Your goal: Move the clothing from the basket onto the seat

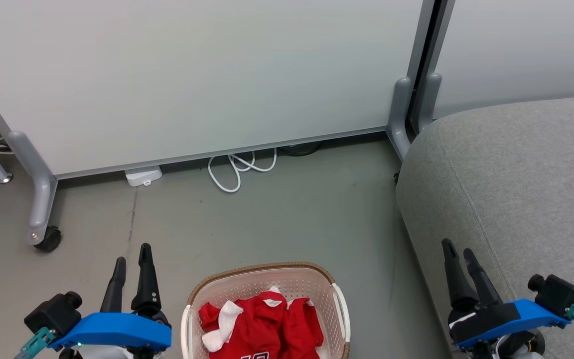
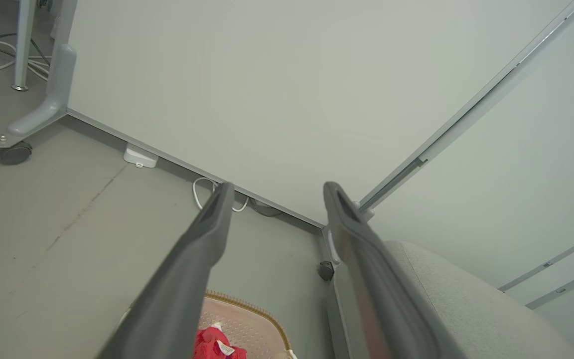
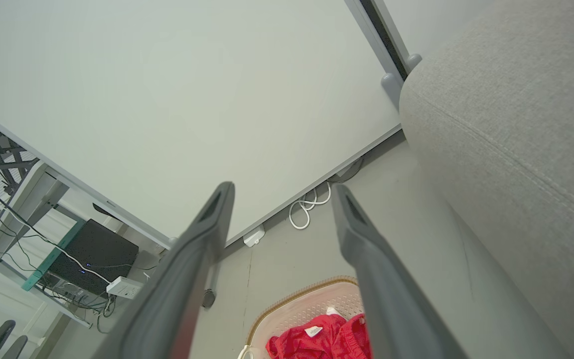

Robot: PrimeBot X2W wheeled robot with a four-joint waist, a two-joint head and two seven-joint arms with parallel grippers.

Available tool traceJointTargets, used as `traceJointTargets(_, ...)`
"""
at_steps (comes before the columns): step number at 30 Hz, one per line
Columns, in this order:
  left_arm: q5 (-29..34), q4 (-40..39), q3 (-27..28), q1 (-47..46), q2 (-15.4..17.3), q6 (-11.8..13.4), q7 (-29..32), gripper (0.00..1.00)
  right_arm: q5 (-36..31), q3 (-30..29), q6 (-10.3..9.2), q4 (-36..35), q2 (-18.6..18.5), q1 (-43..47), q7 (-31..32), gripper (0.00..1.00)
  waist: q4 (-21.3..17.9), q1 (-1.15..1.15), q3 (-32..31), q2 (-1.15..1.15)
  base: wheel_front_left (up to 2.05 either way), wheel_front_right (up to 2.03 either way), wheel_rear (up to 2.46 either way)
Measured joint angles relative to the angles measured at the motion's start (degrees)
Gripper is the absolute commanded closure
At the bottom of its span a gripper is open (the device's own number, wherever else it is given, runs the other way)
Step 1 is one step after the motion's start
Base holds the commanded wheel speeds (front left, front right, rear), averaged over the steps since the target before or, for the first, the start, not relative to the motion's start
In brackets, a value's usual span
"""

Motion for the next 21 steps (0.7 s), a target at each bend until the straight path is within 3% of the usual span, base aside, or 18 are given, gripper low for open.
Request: traceJointTargets(21, 12.7, 1.5, -1.4, -0.3, 0.1, -0.4, -3.0, 0.00, -12.8, 2.0, 0.01, 1.4, -0.1, -0.9, -3.1, 0.00, 0.4, 0.00, -0.4, 0.00, 0.00, 0.00, 0.00)
